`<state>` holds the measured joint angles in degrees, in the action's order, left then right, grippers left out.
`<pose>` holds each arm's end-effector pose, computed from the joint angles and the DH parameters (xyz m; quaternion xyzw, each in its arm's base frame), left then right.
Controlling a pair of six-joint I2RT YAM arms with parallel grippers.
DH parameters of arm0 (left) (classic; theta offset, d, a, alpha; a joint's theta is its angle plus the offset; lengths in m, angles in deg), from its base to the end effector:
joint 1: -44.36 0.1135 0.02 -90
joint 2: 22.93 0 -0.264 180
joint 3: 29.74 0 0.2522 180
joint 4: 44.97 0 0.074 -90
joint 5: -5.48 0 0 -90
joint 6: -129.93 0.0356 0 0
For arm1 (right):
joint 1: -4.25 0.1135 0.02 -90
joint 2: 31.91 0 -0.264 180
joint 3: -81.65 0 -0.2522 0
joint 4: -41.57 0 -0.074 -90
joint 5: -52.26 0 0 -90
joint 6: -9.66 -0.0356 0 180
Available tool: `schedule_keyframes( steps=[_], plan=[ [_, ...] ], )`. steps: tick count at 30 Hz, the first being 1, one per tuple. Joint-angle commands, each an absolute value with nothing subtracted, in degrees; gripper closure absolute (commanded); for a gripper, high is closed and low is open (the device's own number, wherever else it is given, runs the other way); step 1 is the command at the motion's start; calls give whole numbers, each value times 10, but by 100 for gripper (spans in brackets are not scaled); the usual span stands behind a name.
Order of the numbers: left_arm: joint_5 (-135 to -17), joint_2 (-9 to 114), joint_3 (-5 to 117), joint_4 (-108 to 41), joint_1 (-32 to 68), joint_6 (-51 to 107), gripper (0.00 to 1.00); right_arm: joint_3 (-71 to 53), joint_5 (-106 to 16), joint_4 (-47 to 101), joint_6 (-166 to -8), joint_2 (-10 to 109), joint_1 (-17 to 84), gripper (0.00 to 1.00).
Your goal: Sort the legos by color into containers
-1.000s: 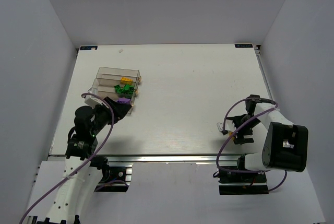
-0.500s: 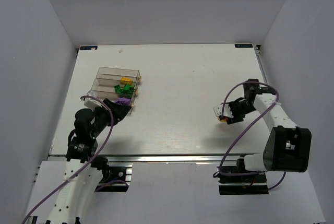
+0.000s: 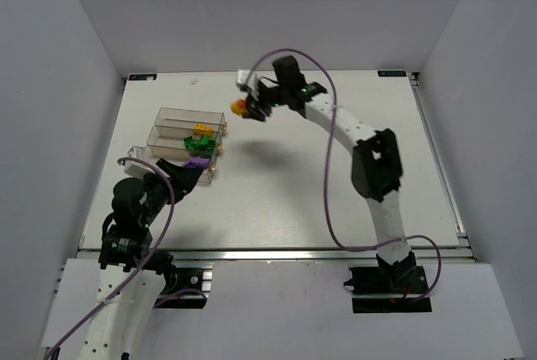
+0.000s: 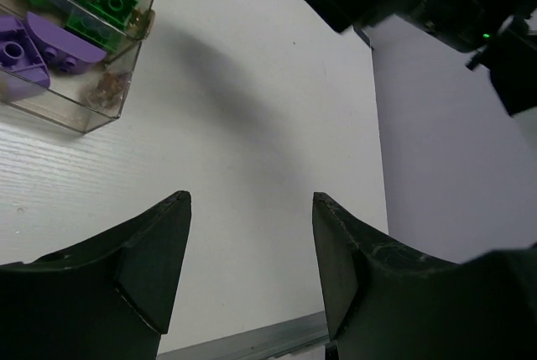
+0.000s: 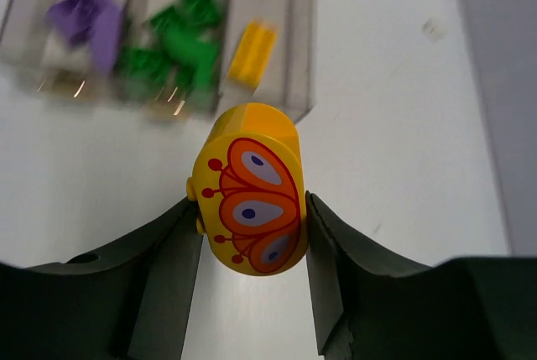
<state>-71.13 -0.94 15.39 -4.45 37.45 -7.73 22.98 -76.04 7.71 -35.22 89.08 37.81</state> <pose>0.1090 -0.0215 0.2790 -0.2139 0.7743 -0.3531 0.4796 0.3987 0.2910 0.2850 -0.6476 0.5452 0.2425 0.4738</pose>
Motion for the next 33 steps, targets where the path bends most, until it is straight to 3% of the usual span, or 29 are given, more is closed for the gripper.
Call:
schedule_keyframes(
  steps=[1, 3, 6, 11, 27, 33],
  plan=[
    [-774, -23, 207, 16, 377, -83, 31, 431, -703, 126, -591, 1014, 424, 100],
    [-806, -33, 219, 46, 377, -90, 30, 515, -661, 146, -585, 1070, 456, 100],
    [-828, -43, 237, 68, 377, -100, 30, 422, -605, 293, -576, 1061, 487, 100],
    [-831, -47, 238, 89, 377, -119, 31, 406, -558, 412, -599, 1093, 509, 100],
    [-819, -24, 247, 88, 377, -131, 30, 353, -530, 527, -558, 1129, 514, 100],
    [-824, -31, 259, 103, 377, -137, 31, 335, -539, 544, -542, 1134, 511, 74]
  ],
)
